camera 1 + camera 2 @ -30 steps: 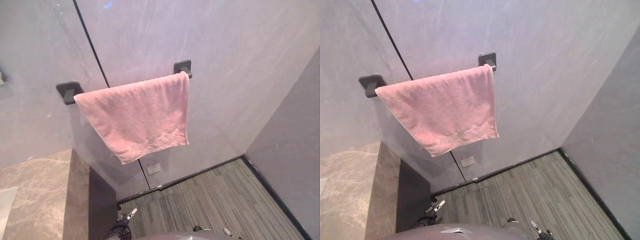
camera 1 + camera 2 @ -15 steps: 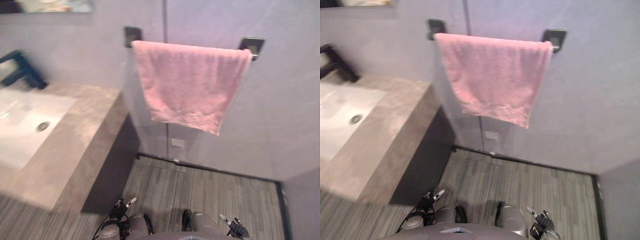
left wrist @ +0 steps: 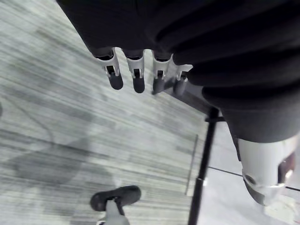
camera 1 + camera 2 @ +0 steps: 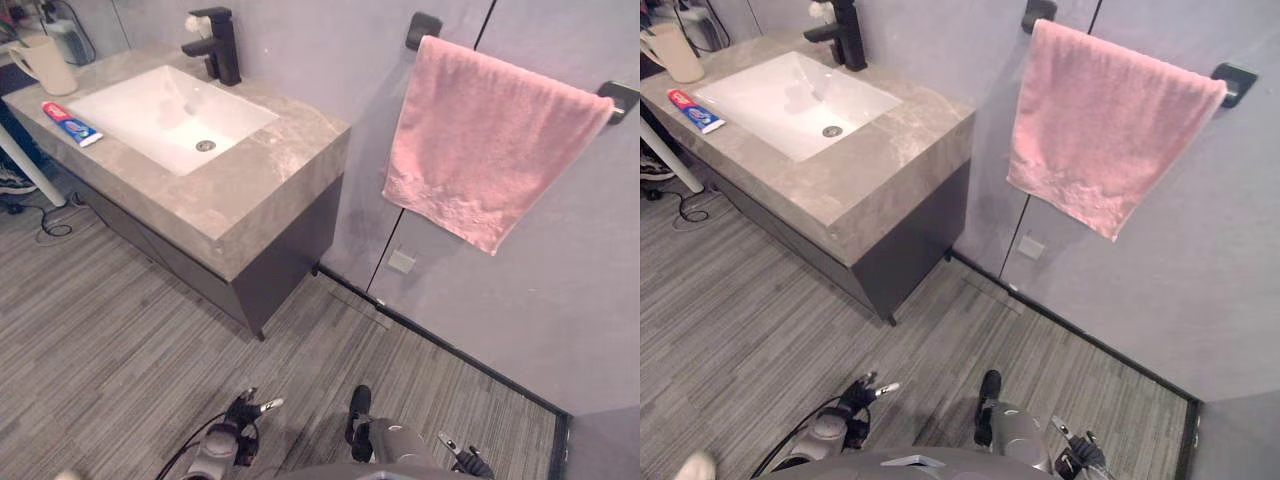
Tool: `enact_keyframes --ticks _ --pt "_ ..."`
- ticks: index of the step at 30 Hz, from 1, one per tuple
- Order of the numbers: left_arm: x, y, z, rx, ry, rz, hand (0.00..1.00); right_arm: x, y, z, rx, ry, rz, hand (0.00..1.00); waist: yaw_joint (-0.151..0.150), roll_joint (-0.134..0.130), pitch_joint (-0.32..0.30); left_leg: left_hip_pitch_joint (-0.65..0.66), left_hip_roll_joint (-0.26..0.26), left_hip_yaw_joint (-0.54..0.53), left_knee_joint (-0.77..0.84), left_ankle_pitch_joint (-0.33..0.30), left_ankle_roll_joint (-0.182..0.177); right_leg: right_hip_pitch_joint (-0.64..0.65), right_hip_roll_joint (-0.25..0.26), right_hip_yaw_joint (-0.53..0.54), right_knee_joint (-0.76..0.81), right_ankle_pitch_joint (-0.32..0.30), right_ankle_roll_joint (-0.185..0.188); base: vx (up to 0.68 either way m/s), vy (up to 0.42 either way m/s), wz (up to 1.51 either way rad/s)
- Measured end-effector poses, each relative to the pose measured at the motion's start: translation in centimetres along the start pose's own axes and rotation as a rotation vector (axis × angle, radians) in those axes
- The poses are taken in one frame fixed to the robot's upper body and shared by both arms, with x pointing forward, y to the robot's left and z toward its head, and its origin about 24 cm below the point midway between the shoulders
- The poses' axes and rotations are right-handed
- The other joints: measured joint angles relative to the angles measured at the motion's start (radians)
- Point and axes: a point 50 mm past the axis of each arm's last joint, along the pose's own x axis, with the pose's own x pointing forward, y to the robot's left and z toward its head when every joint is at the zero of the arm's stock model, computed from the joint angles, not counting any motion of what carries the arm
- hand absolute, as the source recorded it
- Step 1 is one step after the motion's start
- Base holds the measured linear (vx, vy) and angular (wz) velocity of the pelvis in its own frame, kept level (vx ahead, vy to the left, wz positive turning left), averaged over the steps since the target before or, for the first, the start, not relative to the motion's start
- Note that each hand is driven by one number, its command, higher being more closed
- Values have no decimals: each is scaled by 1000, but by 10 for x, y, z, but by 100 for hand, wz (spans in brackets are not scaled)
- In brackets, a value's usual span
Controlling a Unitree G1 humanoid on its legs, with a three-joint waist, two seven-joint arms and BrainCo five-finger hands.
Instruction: Organize washtable
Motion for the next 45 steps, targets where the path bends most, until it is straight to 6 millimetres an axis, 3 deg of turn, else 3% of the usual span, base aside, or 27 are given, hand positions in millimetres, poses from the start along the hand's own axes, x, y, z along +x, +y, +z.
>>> enact_keyframes --ticks 1,2,3,4,5,7,8,9,10,11,12,14,18,20,23,24,26,27,28,30,32,33,35,37,39,42,45 --pt "0 -1 2 17 -15 -5 0 0 2 2 -20 -9 16 0 3 -6 2 -13 -8 -1 15 7 12 0 -1 56 -30 93 55 -168 327 -4" --pt "-1 3 -1 32 -11 0 0 0 9 8 -36 -40 47 0 8 2 5 -46 4 -1 43 19 32 -6 13 161 -55 187 61 -54 277 1" --pt "-1 5 -3 43 -5 6 0 0 10 10 -42 -50 57 0 10 2 9 -66 17 -7 60 16 48 -21 24 212 4 139 88 318 82 45" --pt "-2 12 -5 47 3 24 0 0 11 10 -43 -51 61 0 10 -3 15 -114 55 -54 87 6 70 -48 51 274 214 -47 98 642 -196 120" --pt "-3 24 -9 40 21 59 0 -2 14 4 -36 -38 65 0 12 -20 15 -159 78 -122 95 14 84 -46 71 303 365 -181 83 708 -254 150" --pt "-8 38 -23 9 79 108 0 -2 18 3 -34 -38 78 0 26 -44 19 -190 91 -199 81 46 84 -17 94 379 473 -269 89 478 -187 147" --pt "-16 45 -42 -19 148 137 0 -2 22 3 -35 -37 93 0 30 -56 22 -193 86 -239 67 69 75 9 100 420 467 -284 101 287 -127 112" --pt "-20 46 -52 -35 184 149 0 -2 24 5 -40 -41 105 0 32 -56 20 -194 83 -253 54 82 73 21 108 438 437 -274 124 194 -120 81" --pt "-27 47 -66 -58 238 162 0 -2 30 6 -57 -47 132 0 44 -50 4 -218 95 -256 13 122 73 51 130 469 324 -238 183 139 -89 48" --pt "-28 45 -69 -70 252 161 0 -2 29 8 -73 -54 140 0 50 -30 -7 -248 114 -253 -3 134 74 65 145 496 268 -232 197 268 -106 61" --pt "-31 50 -72 -85 257 187 0 -1 37 12 -100 -64 165 0 62 -51 -3 -275 111 -277 -27 175 60 64 147 530 312 -292 176 290 -117 56" --pt "-38 57 -83 -102 294 213 0 -3 49 10 -102 -61 197 0 73 -89 -17 -317 102 -305 -53 225 39 78 145 548 200 -290 162 230 -188 34" --pt "-35 44 -80 -164 285 196 0 -4 59 10 -118 -67 230 0 81 -108 -29 -384 99 -307 -55 257 24 94 130 551 51 -277 141 -59 -130 -3" --pt "-28 46 -68 -162 240 196 0 -6 59 4 -156 -53 236 0 78 -122 -23 -415 88 -335 -48 268 7 117 113 547 -15 -325 98 -201 -132 19" --pt "-12 32 -32 -164 106 157 0 -3 45 7 -163 -61 189 0 79 -73 11 -452 95 -419 -54 305 6 125 126 494 -23 -330 98 -194 -87 67" --pt "-9 28 -26 -159 86 143 0 -3 42 8 -162 -63 178 0 79 -67 15 -461 93 -432 -53 310 9 125 126 487 -21 -331 97 -152 -5 65" --pt "-5 17 -14 -154 39 117 0 0 37 15 -161 -72 147 0 79 -22 42 -493 85 -474 -52 356 -2 118 135 484 2 -337 86 -130 15 59" --pt "-5 16 -12 -151 32 117 0 1 37 17 -152 -75 141 0 76 -21 41 -504 80 -486 -60 378 -2 110 140 493 16 -345 73 -78 55 91" --pt "-4 17 -10 -138 19 119 0 1 35 13 -133 -62 123 0 76 -39 31 -504 62 -452 -86 408 16 80 107 471 30 -332 52 104 90 94" --pt "-2 18 -7 -134 23 120 0 2 32 14 -94 -57 100 0 77 -40 39 -579 67 -265 221 242 111 84 61 396 43 -317 68 400 175 103" --pt "-3 17 -11 -134 37 118 0 2 30 13 -86 -53 93 0 75 -33 42 -560 72 -207 256 196 121 101 50 378 27 -315 73 292 203 49" --pt "-5 21 -18 -133 72 127 0 1 31 10 -76 -41 92 0 79 -39 40 -516 49 -161 163 188 101 115 36 384 -4 -311 87 143 215 15" --pt "-8 22 -28 -138 110 134 0 -1 31 1 -71 -15 94 0 74 -65 13 -464 7 -138 36 238 92 126 9 395 -34 -312 84 15 131 6" --pt "-9 24 -30 -130 118 137 0 -2 27 -2 -29 -7 70 0 49 -55 -2 -417 -24 -129 -133 310 87 126 8 388 -39 -313 82 11 58 29" --pt "-7 28 -24 -120 103 142 0 -2 21 -3 -7 1 45 0 48 -59 -9 -399 -59 -131 -212 343 83 125 8 390 -48 -318 88 119 -26 29" --pt "-3 16 -19 -126 94 109 0 1 14 4 -2 -16 22 0 50 -23 -16 -386 -68 -137 -254 390 96 121 10 390 -58 -322 102 158 -20 -5" --pt "-2 13 -16 -128 86 102 0 1 17 3 -5 -14 30 0 50 -20 -23 -356 -71 -131 -253 389 107 158 13 407 -84 -307 124 253 -34 -20"
